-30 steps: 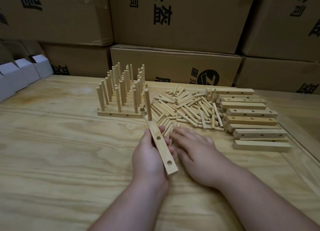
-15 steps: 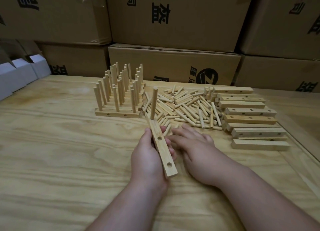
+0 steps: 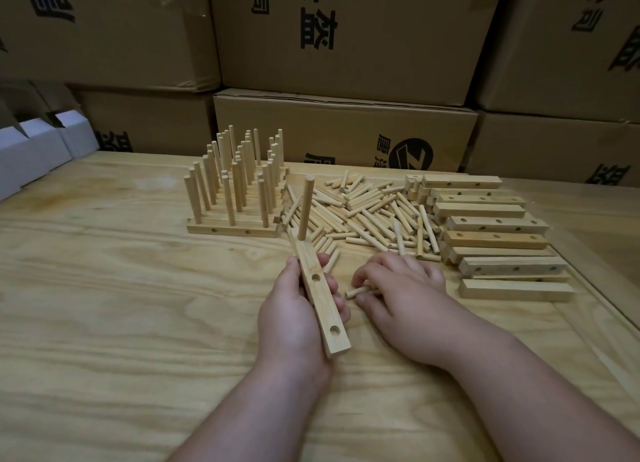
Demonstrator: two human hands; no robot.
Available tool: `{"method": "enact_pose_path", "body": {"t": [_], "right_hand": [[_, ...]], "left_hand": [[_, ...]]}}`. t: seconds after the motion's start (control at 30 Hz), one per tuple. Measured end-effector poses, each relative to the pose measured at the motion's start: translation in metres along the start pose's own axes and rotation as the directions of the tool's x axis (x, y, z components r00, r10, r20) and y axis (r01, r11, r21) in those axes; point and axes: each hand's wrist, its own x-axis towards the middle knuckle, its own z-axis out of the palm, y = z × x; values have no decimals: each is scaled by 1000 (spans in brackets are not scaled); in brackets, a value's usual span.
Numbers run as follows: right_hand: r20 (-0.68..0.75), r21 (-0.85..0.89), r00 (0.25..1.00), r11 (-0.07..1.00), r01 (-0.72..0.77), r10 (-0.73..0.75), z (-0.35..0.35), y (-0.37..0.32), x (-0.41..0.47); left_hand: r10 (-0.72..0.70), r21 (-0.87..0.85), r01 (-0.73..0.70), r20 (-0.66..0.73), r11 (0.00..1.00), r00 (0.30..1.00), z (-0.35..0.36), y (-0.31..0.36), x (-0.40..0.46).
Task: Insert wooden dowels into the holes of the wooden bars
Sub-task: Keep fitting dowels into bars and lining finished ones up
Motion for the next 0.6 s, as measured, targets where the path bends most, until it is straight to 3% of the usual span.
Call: {"method": "enact_pose_path", "body": {"t": [0.4,0.6], "right_hand": [[-18,18,993,993,-116,116,-18,-1,-1],[51,0,980,981,-194,194,-24,-6,0]], "left_hand": [[4,2,-4,3,1000,1000,-2,-2,3],[11,-16,-11,6,1000,1000,-1,-2,3]]}}
